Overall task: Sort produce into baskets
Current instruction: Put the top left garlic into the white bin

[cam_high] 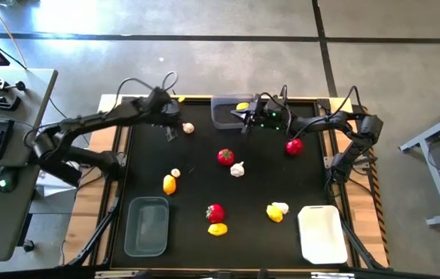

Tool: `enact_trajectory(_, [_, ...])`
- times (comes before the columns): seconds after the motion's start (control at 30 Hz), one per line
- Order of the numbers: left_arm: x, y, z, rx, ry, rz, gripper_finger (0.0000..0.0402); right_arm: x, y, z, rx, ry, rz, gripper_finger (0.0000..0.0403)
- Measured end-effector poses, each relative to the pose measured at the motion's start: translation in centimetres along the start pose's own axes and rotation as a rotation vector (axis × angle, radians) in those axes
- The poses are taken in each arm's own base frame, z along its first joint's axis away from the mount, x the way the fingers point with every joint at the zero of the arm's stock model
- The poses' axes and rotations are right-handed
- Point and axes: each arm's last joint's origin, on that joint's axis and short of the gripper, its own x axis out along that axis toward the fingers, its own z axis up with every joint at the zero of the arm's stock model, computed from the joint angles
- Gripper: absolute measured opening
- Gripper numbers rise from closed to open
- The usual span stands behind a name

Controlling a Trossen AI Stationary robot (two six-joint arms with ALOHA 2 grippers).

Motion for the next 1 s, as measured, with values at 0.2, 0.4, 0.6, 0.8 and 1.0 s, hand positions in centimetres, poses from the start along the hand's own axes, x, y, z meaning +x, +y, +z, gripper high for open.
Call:
enact_trajectory(0.2, [2.5,0.4,1.2,0.004,0.09,-0.031,0.0018,0.1,0.4,0.1,0.005,-0.001,0.01,0.0])
enact_trajectory(0.4, [4.6,0.3,1.7,-0.033,0.153,-0.037,0.0065,0.2,1.2,0.1,-0.001,0.001,0.034,0.0])
enact_trajectory(0.6, [5.9,-0.2,1.5,-0.073,0.212,-0.041,0.0125,0.3,1.9,0.1,-0.007,0.011,0.052,0.0])
enact_trajectory(0.8, [7.1,0.0,0.9,-0.135,0.28,0.037,0.0179,0.3,2.0,0.1,-0.009,0.014,0.038,0.0])
enact_trajectory(1.0, [8.4,-0.1,0.3,-0.194,0.323,0.037,0.0206,0.3,2.0,0.0,-0.008,0.015,0.037,0.0])
